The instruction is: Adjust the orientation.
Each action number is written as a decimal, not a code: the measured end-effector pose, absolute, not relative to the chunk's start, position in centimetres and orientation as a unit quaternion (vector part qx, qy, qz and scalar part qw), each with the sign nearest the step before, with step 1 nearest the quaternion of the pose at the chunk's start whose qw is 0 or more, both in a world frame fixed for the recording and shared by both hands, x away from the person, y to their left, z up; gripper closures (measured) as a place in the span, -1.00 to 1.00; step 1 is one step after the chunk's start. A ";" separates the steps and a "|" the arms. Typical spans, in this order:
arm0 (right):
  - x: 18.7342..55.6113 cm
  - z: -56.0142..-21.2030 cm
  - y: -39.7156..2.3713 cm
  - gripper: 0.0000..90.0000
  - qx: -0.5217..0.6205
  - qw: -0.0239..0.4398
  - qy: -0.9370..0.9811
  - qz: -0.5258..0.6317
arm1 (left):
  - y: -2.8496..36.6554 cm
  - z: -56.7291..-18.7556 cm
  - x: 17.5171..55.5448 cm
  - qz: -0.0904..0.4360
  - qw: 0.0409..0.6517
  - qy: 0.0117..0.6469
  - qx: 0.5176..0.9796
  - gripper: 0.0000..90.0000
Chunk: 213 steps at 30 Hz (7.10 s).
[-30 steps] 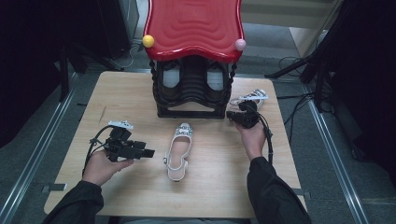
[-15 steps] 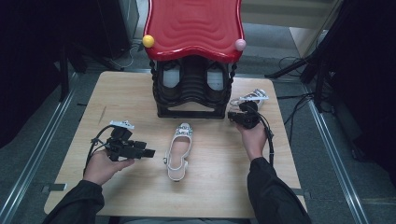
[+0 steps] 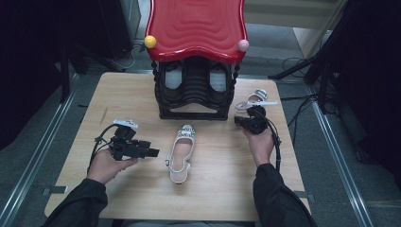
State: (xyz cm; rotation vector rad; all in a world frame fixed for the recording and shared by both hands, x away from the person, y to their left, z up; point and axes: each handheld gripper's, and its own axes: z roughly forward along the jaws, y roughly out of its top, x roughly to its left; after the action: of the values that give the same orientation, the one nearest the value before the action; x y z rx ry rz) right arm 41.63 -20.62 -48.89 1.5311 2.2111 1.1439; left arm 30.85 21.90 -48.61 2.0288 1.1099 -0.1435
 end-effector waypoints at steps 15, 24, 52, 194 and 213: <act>40.2 -48.6 -22.7 1.00 0.532 0.117 0.743 0.389 | 21.0 -48.5 32.0 -0.060 0.398 0.431 0.807 -0.24; 40.0 -48.6 -22.8 1.00 0.536 0.112 0.737 0.395 | 20.9 -48.3 32.1 -0.055 0.401 0.433 0.806 -0.24; 41.1 -48.8 -21.3 1.00 0.531 0.118 0.747 0.381 | 21.8 -48.6 31.2 -0.052 0.396 0.436 0.807 -0.24; 41.1 -44.1 -26.2 0.96 0.565 0.081 0.693 0.441 | 21.2 -48.6 31.9 -0.065 0.391 0.429 0.812 -0.24; 36.5 -43.9 -25.8 0.95 0.553 0.060 0.701 0.446 | 20.6 -48.4 32.8 -0.071 0.390 0.425 0.814 -0.25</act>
State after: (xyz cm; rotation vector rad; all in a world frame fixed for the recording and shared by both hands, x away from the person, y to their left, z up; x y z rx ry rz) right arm 36.46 -25.78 -43.91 1.6750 2.1217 1.3490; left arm 32.79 20.56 -48.43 2.0683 1.0794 -0.1793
